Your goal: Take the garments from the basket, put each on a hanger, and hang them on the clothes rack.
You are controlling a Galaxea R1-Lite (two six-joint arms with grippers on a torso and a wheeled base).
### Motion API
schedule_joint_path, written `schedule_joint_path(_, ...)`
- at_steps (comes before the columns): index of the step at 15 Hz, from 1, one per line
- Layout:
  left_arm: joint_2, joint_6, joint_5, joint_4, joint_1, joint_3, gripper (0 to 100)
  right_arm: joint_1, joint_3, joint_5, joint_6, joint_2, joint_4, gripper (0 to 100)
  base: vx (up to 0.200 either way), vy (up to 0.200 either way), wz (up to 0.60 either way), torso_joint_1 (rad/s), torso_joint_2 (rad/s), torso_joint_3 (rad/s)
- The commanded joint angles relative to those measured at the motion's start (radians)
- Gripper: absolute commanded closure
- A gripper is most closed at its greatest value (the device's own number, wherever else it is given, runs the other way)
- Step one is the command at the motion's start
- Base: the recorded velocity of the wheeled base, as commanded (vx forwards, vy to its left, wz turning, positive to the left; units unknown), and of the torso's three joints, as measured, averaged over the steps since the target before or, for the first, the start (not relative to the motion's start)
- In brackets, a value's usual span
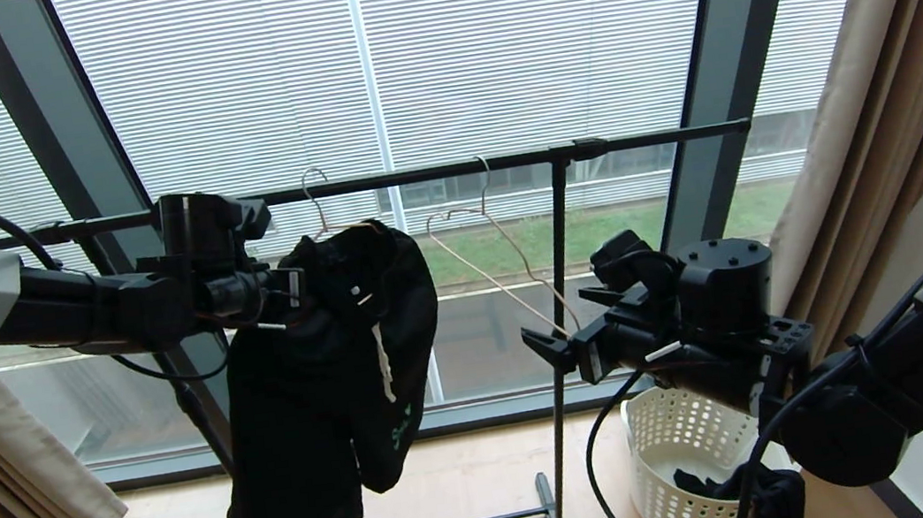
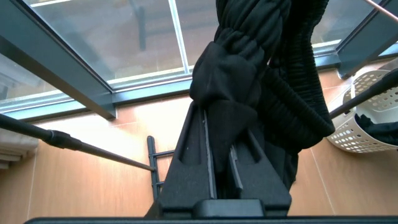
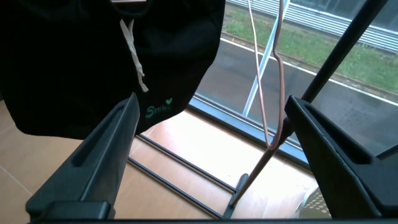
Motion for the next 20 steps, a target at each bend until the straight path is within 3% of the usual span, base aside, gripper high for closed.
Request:
schedule_joint_path(1,0.006,0.001,0.0,-0.001,0.0,0.001,100,0.0,0.0,0.001,0.0,0.003,0.0,0,0.0,0.0,0.0,0.0,0.0,0.0)
schedule_joint_path(20,0.018,0.001,0.0,-0.002,0.0,0.001,100,0.0,0.0,-0.001,-0.014,0.015,-0.002,0,0.0,0.0,0.0,0.0,0.0,0.0)
